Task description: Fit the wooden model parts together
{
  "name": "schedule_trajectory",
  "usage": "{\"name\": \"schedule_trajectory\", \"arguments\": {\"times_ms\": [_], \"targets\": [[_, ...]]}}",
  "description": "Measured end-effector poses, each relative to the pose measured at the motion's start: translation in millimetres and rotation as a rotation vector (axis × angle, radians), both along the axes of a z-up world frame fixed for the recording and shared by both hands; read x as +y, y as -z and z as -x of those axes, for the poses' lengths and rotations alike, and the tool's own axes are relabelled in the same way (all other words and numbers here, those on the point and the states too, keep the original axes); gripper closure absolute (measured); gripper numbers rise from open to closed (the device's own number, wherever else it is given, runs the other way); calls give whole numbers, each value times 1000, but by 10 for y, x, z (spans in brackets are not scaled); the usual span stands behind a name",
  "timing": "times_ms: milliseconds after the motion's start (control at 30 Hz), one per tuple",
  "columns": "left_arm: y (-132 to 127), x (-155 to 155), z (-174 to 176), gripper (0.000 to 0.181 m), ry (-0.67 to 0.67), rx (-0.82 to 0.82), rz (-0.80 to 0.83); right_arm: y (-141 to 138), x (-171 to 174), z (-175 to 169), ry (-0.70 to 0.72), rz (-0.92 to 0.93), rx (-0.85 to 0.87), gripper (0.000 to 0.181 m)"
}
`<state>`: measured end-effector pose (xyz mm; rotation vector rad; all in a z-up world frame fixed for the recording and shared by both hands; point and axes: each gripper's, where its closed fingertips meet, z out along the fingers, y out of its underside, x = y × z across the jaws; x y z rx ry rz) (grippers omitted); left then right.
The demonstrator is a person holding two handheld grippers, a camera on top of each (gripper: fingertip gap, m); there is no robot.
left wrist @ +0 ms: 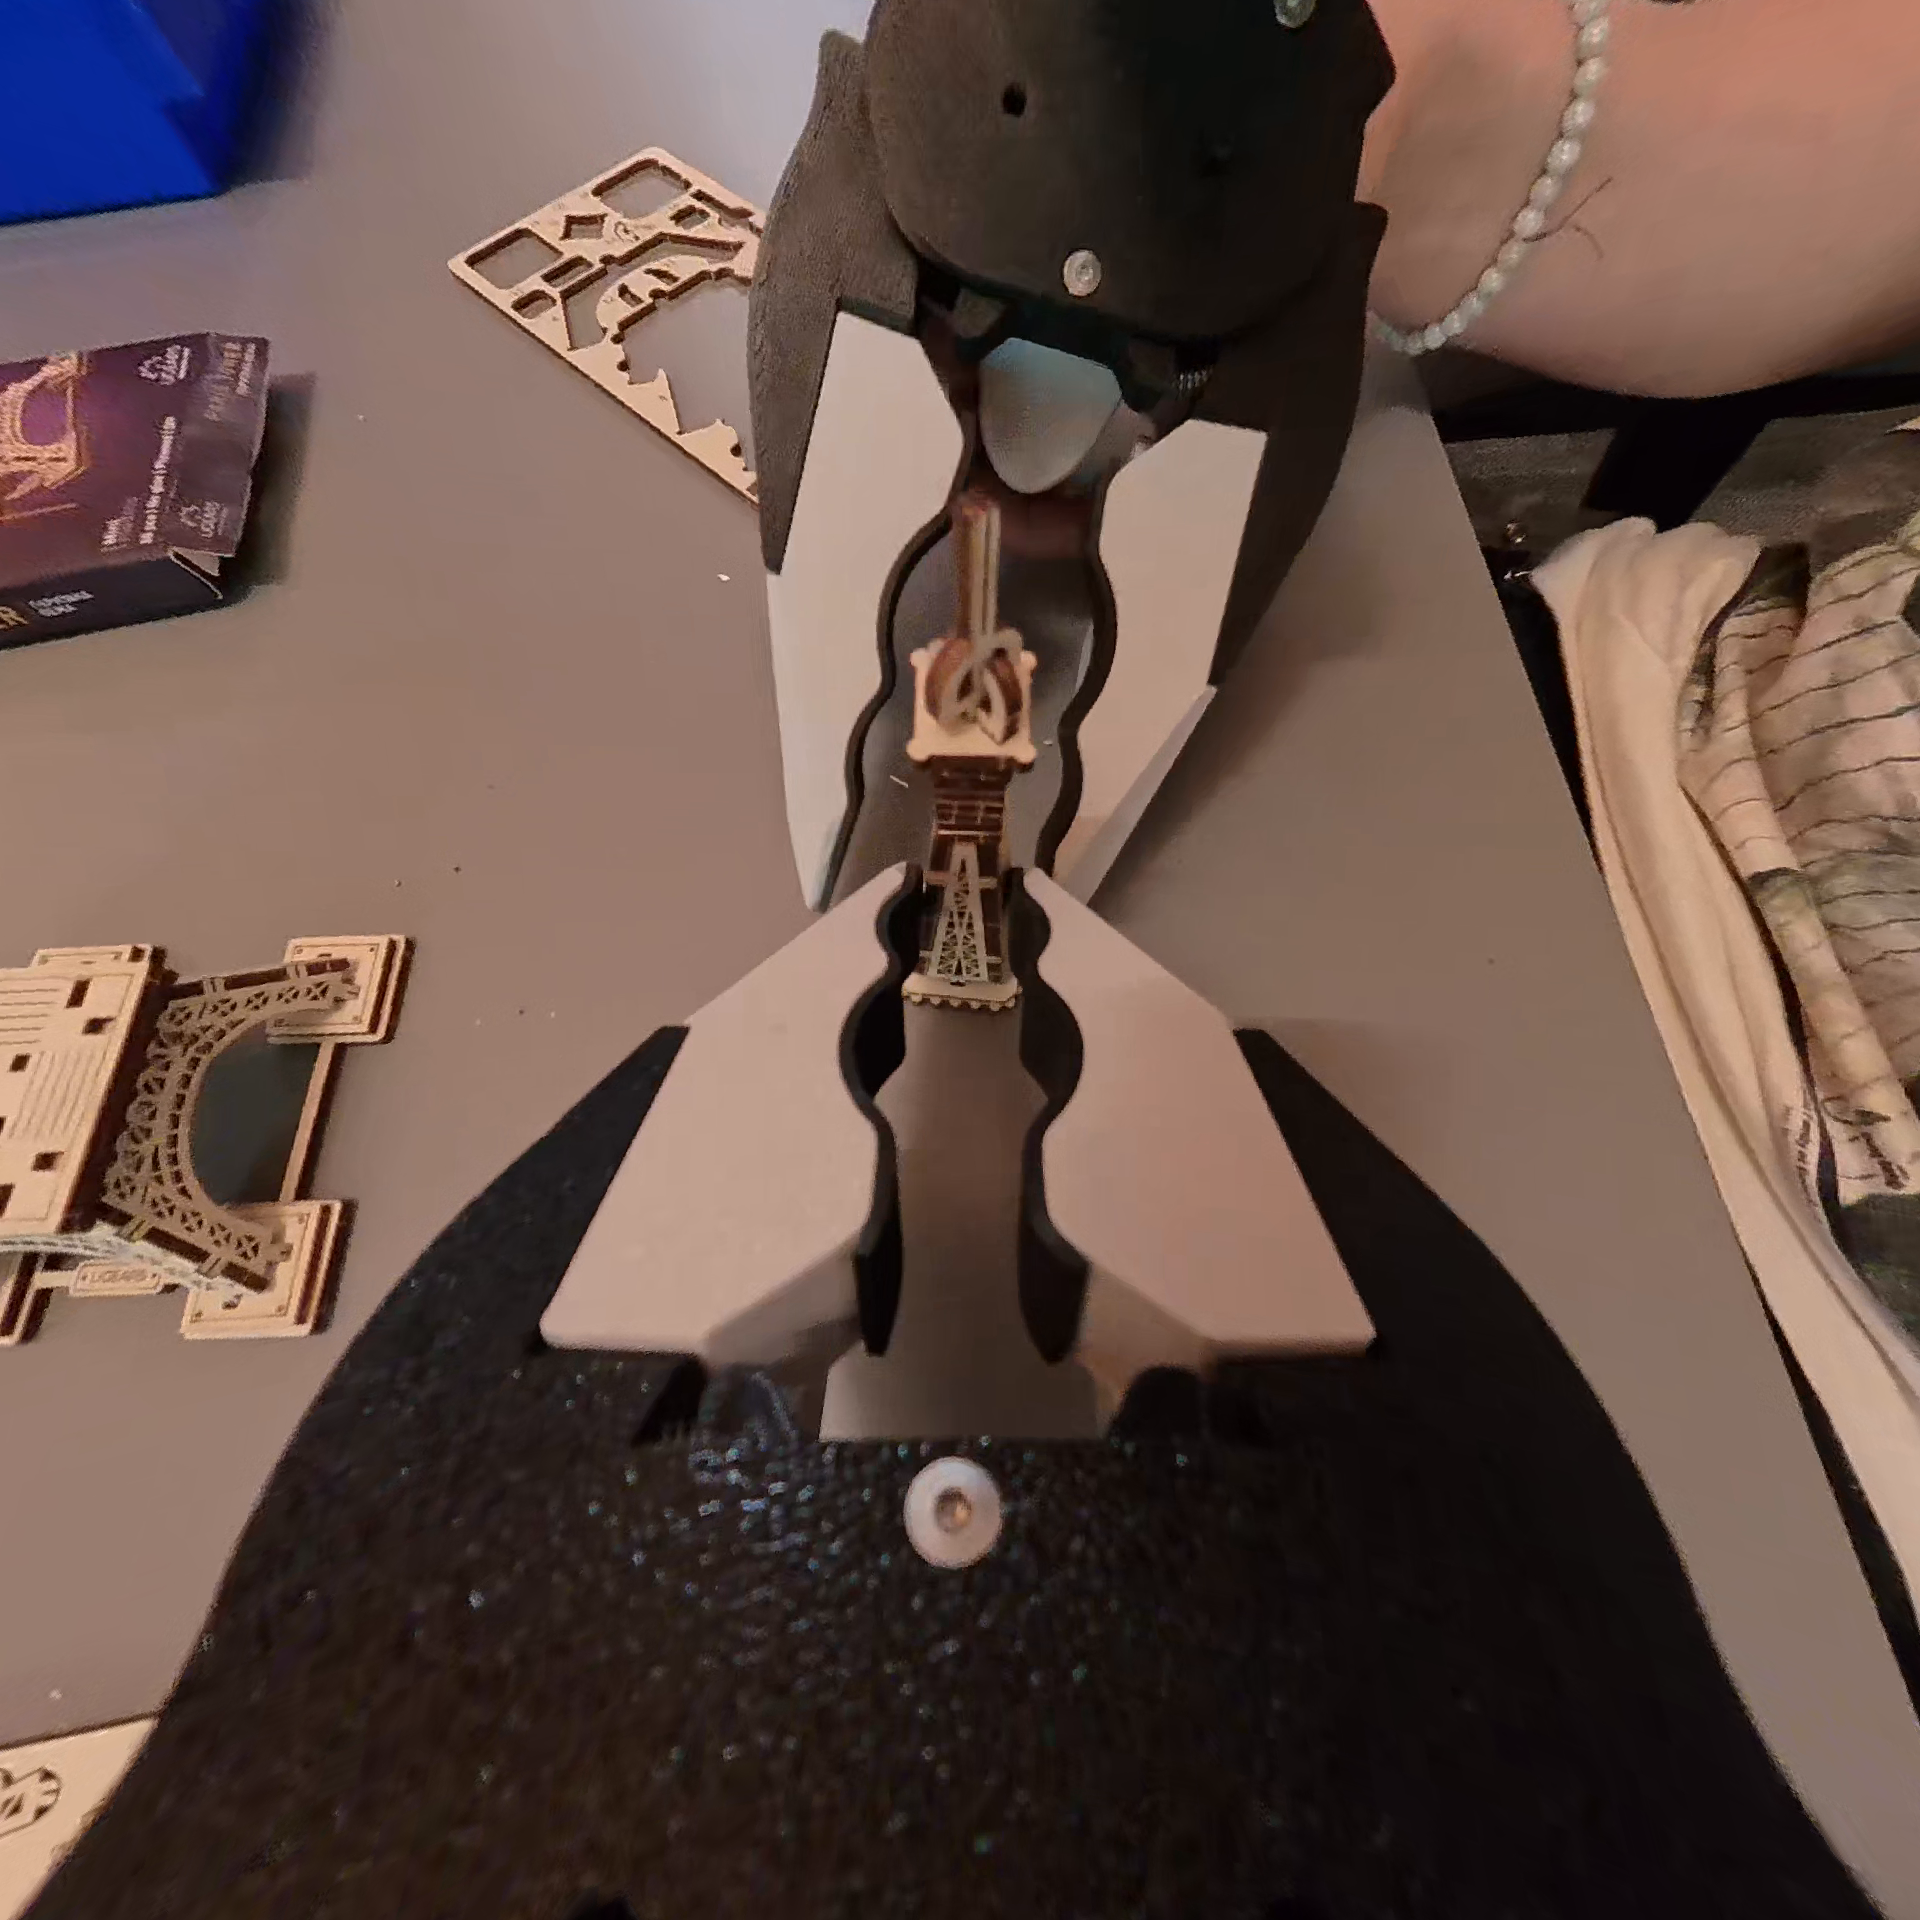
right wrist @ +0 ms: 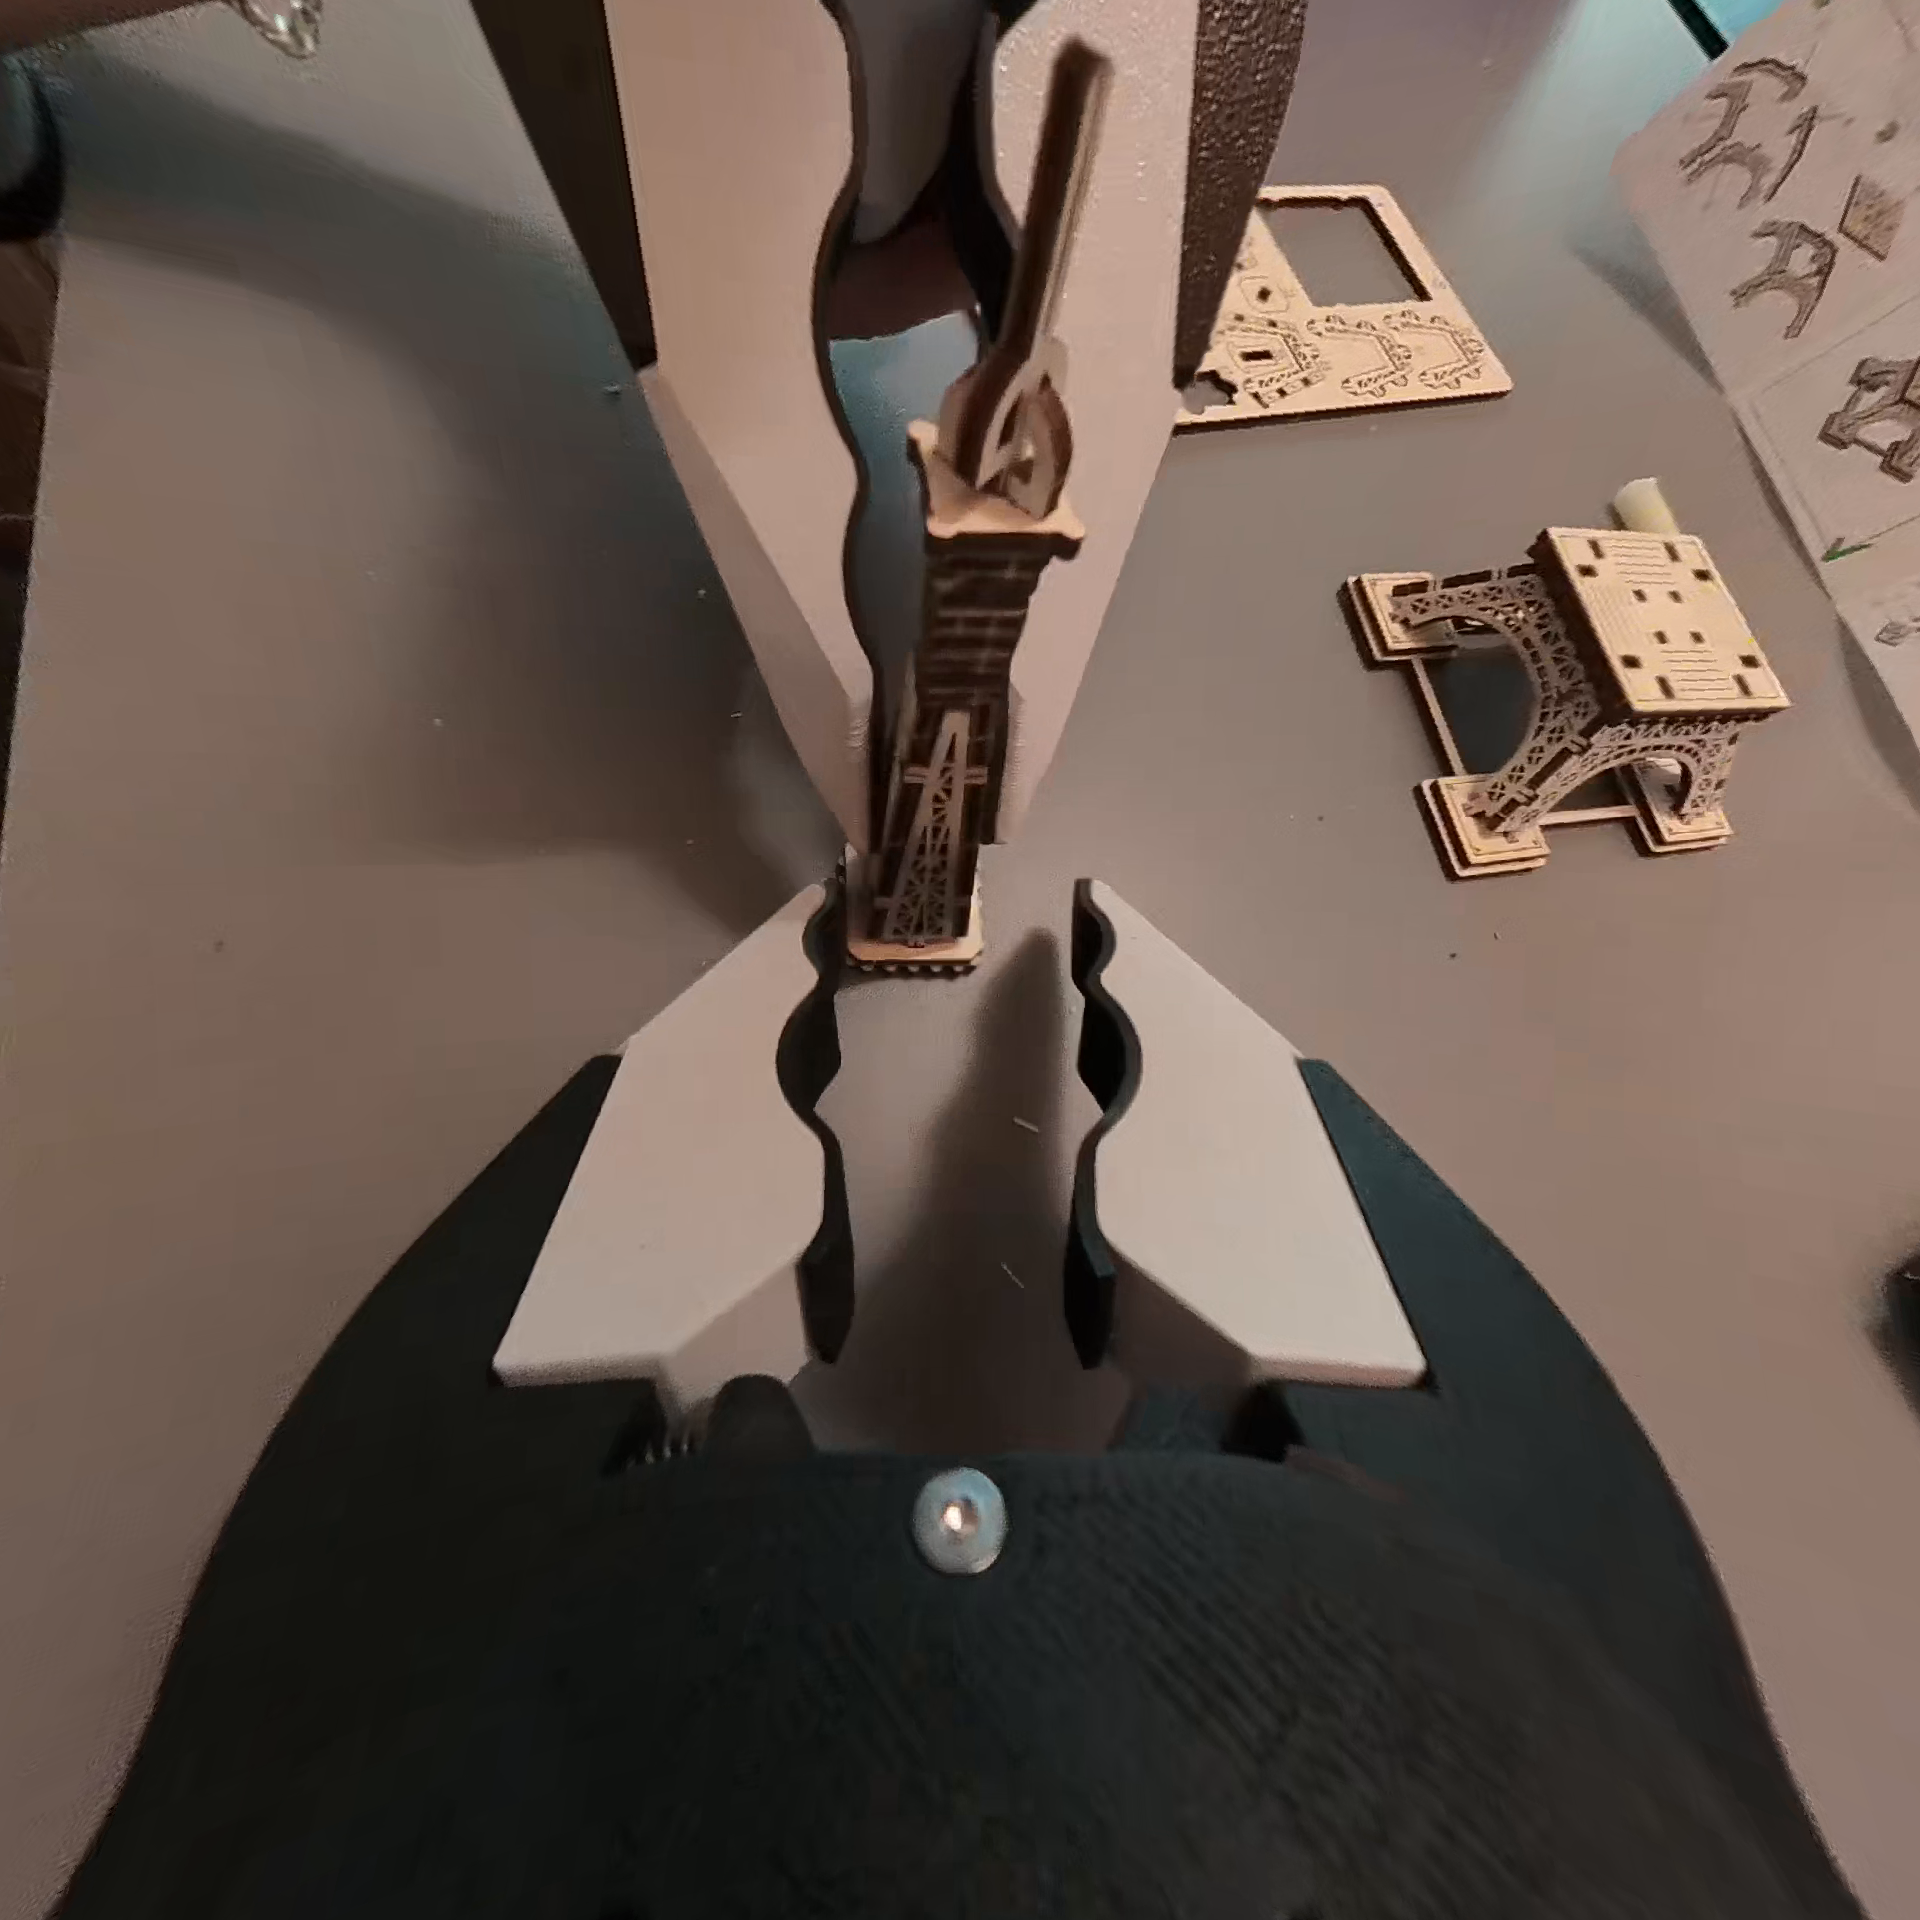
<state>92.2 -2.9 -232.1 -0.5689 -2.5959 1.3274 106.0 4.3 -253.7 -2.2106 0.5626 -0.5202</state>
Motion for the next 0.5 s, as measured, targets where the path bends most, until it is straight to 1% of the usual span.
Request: {"name": "schedule_trajectory", "arguments": {"times_ms": [67, 133, 200, 267, 333, 433, 500], "targets": [[2, -5, 1, 167, 7, -10, -19, -33, 9, 117, -50, -16, 20, 137], [3, -13, 2, 167, 7, -16, -43, -165, 38, 215, -92, -76, 18, 143], [4, -22, 0, 167, 3, -13, -61, -347, 29, 197, -75, -143, -29, 145], [5, -26, -2, 167, 2, -11, -82, -449, 1, 144, -39, -177, -58, 146], [8, -21, -1, 167, 8, -20, -109, -468, -22, 86, -9, -184, -73, 151], [13, -7, 4, 168, 19, -49, -147, -451, 35, 76, -22, -195, -72, 153], [18, 5, -8, 167, 18, -72, -168, -442, 69, 88, -40, -190, -77, 161]]}}
